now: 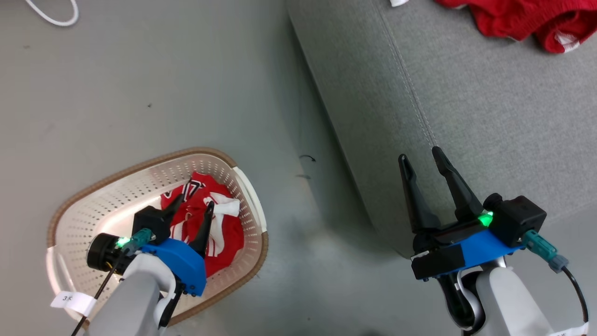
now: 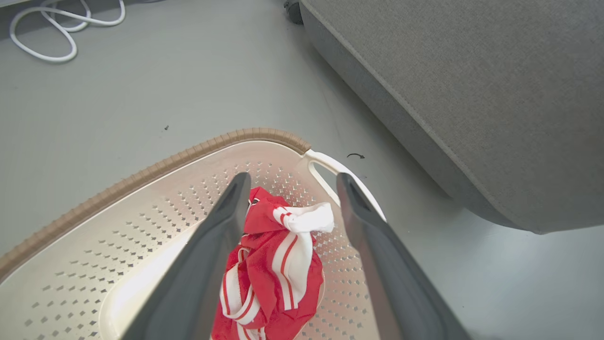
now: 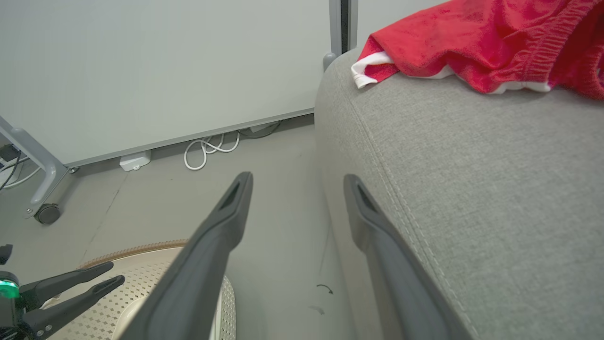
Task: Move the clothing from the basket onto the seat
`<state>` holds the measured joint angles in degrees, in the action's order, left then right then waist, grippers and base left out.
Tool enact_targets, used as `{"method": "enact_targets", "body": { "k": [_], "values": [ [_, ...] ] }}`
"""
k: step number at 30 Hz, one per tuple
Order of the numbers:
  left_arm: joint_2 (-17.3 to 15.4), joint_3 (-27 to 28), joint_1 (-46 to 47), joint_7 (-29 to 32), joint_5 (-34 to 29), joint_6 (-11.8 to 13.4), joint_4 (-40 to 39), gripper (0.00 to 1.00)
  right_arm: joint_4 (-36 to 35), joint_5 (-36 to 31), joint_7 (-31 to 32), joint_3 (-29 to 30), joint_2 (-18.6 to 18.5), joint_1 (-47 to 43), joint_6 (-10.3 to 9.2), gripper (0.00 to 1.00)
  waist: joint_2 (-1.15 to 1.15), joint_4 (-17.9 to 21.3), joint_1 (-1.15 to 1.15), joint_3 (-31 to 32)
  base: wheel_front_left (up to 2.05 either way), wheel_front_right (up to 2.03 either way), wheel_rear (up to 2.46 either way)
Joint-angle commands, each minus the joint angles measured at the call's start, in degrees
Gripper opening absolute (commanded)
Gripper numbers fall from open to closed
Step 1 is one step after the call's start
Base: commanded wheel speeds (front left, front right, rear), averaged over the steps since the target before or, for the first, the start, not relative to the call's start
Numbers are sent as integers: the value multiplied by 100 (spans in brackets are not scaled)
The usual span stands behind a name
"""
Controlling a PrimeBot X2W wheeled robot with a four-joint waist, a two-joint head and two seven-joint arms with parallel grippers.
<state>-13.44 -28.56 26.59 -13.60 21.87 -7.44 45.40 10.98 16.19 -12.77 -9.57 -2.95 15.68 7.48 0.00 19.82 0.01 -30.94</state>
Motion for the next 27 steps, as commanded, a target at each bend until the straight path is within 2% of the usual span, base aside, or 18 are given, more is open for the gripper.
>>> {"method": "enact_targets", "body": {
  "k": [1,8,17,22,27],
  "values": [
    [-106,-102,216,61,100,-1,142,100,41,75,-84,-68,11,132,3,100,0,393,-1,-468,0,0,0],
    [-258,-505,627,280,426,-1,468,100,109,270,-219,-217,11,287,3,100,0,543,-1,-926,0,0,0],
    [-423,-668,1022,476,620,14,904,100,-49,495,-245,-425,10,478,3,100,0,687,-1,-1343,0,0,0],
    [-317,-700,1265,620,625,77,1172,100,-177,529,-243,-431,10,437,3,100,0,697,-1,-1504,0,0,0],
    [-184,-726,1526,779,592,298,1474,100,-306,506,-243,-415,10,325,3,100,0,645,-1,-1619,0,0,0]
  ]
}}
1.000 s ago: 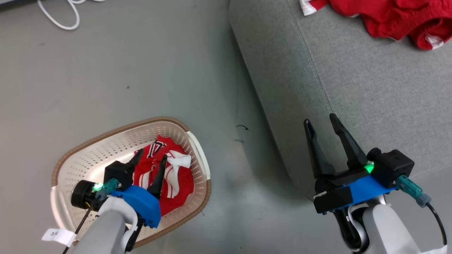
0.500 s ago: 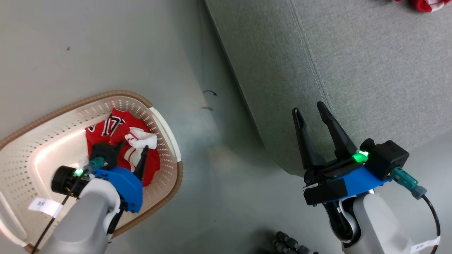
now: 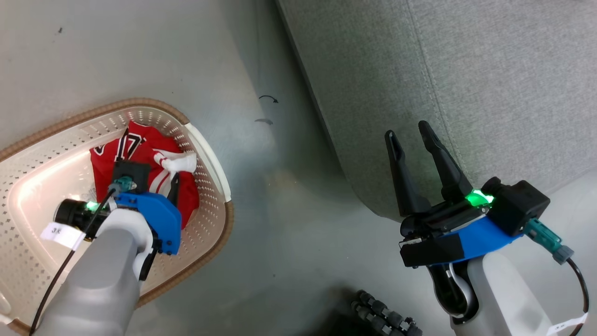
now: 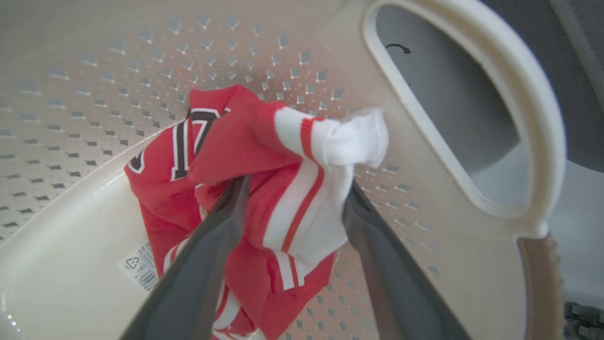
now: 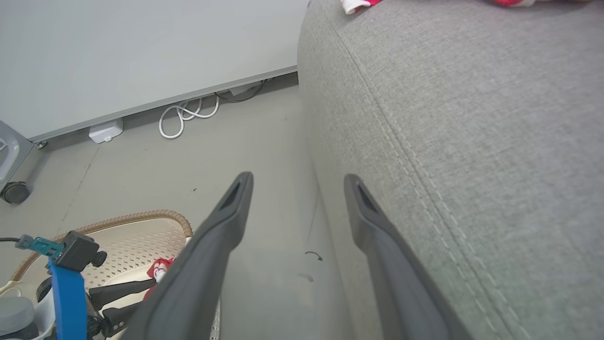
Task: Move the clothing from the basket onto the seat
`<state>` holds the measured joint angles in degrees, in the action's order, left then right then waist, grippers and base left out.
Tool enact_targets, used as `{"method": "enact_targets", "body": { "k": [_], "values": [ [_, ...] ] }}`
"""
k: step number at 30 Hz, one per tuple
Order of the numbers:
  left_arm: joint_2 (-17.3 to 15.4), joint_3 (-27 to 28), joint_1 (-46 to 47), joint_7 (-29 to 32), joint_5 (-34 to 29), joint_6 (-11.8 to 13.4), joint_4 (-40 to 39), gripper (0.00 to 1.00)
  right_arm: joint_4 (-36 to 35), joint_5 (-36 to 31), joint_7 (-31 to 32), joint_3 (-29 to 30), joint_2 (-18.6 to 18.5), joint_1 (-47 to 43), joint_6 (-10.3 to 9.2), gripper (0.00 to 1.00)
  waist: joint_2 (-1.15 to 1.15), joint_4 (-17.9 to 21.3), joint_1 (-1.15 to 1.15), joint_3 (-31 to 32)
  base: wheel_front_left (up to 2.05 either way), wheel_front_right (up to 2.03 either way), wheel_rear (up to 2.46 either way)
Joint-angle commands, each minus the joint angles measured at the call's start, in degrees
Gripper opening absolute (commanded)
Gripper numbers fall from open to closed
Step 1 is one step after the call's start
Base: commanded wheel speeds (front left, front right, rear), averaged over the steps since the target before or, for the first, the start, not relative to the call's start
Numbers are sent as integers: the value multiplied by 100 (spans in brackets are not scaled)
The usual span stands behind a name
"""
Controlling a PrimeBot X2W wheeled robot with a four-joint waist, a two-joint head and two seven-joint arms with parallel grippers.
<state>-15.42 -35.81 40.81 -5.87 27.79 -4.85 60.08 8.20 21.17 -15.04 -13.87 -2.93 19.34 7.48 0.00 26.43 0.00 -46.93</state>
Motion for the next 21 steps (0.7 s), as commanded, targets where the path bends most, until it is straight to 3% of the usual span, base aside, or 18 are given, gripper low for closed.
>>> {"method": "enact_targets", "body": {
  "k": [1,10,11,12,14,21],
  "values": [
    [33,-14,154,13,-24,94,64,100,-54,12,-18,11,7,-59,3,100,0,-26,0,-43,0,0,0],
    [237,-115,493,116,-119,508,584,100,-187,-4,-18,50,7,-191,3,100,0,-119,0,-207,0,0,0],
    [260,-127,515,138,-126,545,639,93,-195,-12,-18,57,7,-207,3,100,0,-128,0,-216,0,0,0],
    [275,-143,547,134,-141,551,680,49,-201,-17,-18,67,7,-217,3,100,0,-136,0,-225,0,0,0],
    [291,-163,604,113,-160,603,768,0,-221,-18,-17,85,7,-223,3,100,0,-150,0,-240,0,0,0],
    [343,-194,711,93,-107,554,978,0,-190,15,-19,42,8,-186,3,100,0,-164,0,-250,0,0,0]
  ]
}}
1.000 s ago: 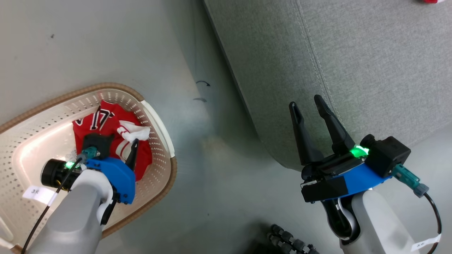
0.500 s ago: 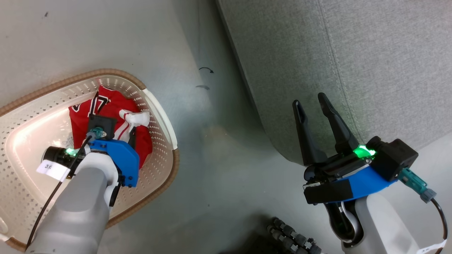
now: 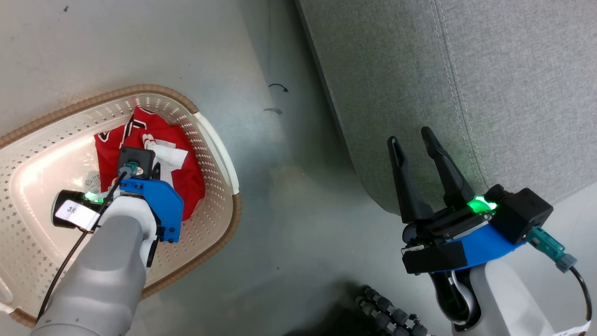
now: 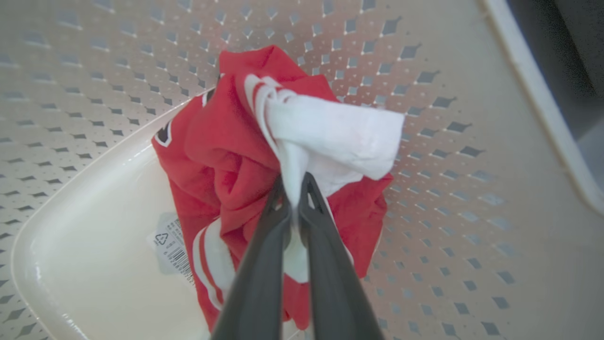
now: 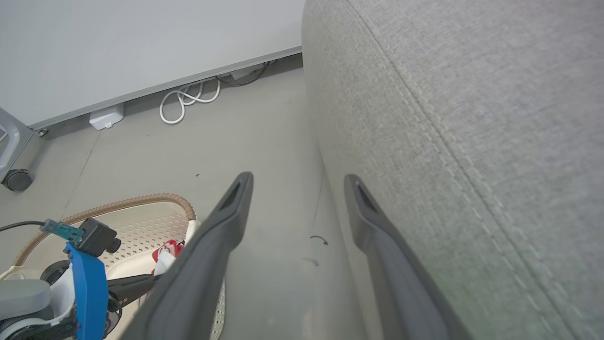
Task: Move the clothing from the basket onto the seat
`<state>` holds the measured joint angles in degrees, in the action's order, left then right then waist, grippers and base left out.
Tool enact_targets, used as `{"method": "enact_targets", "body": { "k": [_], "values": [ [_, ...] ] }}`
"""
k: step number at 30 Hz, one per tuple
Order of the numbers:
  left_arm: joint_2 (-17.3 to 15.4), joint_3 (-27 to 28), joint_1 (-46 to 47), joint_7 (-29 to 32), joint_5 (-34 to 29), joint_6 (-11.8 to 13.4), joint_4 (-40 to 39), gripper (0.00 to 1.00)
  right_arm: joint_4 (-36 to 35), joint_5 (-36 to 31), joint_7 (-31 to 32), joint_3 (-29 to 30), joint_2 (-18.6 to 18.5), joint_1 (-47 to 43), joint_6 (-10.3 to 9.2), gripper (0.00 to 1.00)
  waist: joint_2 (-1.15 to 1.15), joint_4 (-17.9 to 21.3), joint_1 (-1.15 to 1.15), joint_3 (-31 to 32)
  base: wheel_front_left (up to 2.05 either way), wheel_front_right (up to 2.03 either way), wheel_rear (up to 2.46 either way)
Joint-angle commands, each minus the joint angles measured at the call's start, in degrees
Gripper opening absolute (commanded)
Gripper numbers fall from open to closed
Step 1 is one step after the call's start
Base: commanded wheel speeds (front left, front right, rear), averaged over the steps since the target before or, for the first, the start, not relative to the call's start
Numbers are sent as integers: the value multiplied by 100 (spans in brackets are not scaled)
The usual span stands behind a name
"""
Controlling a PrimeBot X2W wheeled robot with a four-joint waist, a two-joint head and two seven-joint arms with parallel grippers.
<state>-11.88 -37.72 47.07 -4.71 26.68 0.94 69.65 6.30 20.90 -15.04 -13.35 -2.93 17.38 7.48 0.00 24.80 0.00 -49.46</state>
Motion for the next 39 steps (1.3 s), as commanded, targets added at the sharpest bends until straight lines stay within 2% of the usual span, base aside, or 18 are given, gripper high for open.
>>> {"method": "enact_targets", "body": {
  "k": [1,13,21,28,34,39],
  "values": [
    [-11,-2,95,-33,21,-35,42,0,7,57,-19,-21,8,34,3,100,0,1,0,7,0,0,0],
    [-59,108,42,-362,249,-254,153,0,161,106,-18,-256,7,391,3,100,0,44,0,257,0,0,0],
    [306,71,-158,-721,358,-447,119,0,423,-211,-18,-155,3,434,3,100,0,-507,0,1006,0,0,0],
    [598,-24,-497,-976,413,-665,-71,0,710,-536,-17,-47,1,241,3,100,0,-1030,0,1898,0,0,0],
    [718,-62,-833,-1054,477,-782,-442,0,823,-710,127,38,0,86,3,100,0,-1401,0,2611,0,0,0],
    [767,34,-1158,-1053,469,-811,-1101,0,806,-845,346,184,0,-193,3,100,0,-1774,0,3240,0,0,0]
  ]
}}
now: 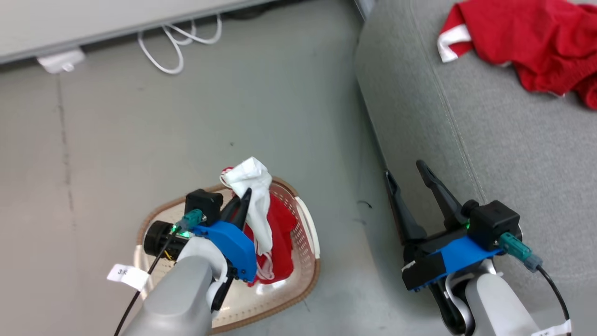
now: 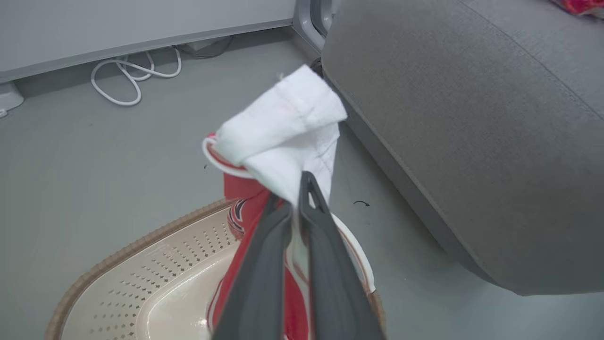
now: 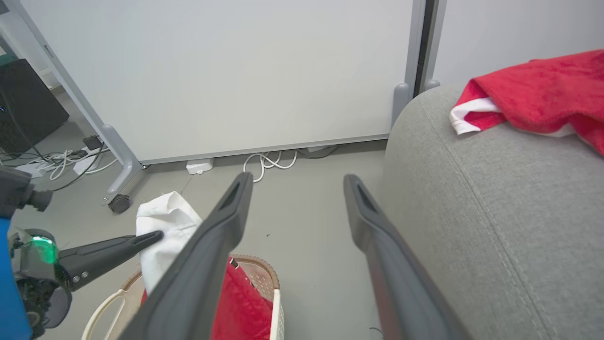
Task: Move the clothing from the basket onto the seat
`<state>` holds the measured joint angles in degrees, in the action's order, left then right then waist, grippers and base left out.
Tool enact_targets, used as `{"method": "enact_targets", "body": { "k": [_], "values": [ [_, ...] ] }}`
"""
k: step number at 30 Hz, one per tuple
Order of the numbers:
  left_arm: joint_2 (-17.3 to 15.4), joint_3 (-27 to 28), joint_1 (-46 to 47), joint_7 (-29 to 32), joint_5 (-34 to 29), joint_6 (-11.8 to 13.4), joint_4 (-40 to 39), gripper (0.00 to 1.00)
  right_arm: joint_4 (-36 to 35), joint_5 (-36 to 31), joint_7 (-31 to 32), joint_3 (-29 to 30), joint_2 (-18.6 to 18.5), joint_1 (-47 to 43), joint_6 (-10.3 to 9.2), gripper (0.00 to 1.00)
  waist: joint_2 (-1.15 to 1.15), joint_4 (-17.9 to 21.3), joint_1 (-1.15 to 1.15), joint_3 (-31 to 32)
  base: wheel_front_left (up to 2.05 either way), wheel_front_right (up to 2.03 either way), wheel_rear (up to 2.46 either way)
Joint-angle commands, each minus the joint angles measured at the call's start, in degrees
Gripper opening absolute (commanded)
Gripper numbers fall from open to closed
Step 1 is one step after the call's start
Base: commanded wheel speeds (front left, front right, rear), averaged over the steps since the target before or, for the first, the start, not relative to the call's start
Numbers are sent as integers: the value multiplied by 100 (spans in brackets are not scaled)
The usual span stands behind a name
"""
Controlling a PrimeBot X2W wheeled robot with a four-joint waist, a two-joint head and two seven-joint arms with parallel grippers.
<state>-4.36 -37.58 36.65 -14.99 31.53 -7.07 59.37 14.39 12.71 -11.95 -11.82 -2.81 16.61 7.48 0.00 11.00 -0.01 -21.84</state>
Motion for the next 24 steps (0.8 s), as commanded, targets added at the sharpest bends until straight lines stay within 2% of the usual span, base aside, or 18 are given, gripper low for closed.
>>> {"method": "enact_targets", "body": {
  "k": [1,12,24],
  "values": [
    [25,20,-141,-26,-29,-15,-177,0,-7,-51,71,57,-13,-169,3,100,0,-451,1,577,0,0,0],
    [89,-28,-357,-28,-228,-43,-1127,0,-49,-11,313,165,-12,-635,3,100,0,-834,1,1415,0,0,0],
    [128,-425,239,116,-224,-53,-1338,0,-45,118,446,41,-12,-847,3,100,0,-1031,1,1804,0,0,0]
  ]
}}
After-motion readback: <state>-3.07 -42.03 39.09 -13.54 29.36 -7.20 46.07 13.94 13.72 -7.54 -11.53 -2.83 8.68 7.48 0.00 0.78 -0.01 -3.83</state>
